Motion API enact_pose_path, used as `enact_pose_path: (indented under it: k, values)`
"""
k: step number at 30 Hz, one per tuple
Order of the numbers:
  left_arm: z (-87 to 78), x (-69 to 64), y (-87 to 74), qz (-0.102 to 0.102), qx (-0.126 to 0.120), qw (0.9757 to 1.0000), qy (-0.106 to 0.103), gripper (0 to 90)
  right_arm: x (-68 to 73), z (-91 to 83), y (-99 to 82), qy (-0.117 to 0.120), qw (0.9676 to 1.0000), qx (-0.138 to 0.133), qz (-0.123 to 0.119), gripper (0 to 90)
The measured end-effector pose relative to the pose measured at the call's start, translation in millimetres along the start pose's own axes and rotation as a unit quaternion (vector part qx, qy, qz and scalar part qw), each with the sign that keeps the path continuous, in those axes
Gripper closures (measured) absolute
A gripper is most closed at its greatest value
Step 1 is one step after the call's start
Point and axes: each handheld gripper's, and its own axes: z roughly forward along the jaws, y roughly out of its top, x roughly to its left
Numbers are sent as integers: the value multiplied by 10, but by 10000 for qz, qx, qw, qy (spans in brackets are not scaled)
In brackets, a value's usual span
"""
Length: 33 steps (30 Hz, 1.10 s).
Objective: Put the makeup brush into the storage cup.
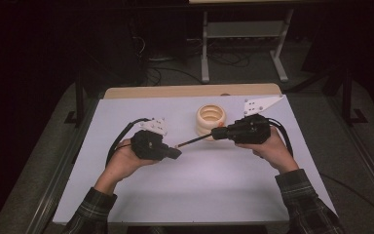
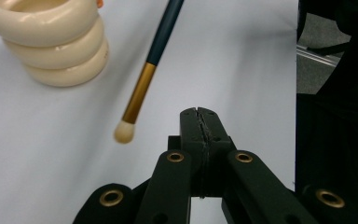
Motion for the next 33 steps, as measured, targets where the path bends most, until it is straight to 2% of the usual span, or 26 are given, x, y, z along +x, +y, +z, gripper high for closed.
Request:
enact_pose_path:
  k: [8,11,17,19,25,33]
  values:
    - [169,21,-28,-173,-10,9998,73,899,13,-8,10,30,9999,-109,1,848]
    - [186,25,-33,-234,-35,9996,150,899,24,-12,18,25,9999,-170,-15,848]
    - [164,40,-36,-360,-242,9985,322,899,37,-4,24,-2,9998,-223,-16,848]
    - [151,58,-42,-464,-362,9976,363,899,39,-1,26,-28,9997,-260,-24,848]
    - [147,61,-33,-495,-495,9962,519,899,54,17,35,-39,9994,-348,-26,848]
    - [67,78,-40,-616,-770,9919,797,899,61,33,33,-31,9994,-330,-27,848]
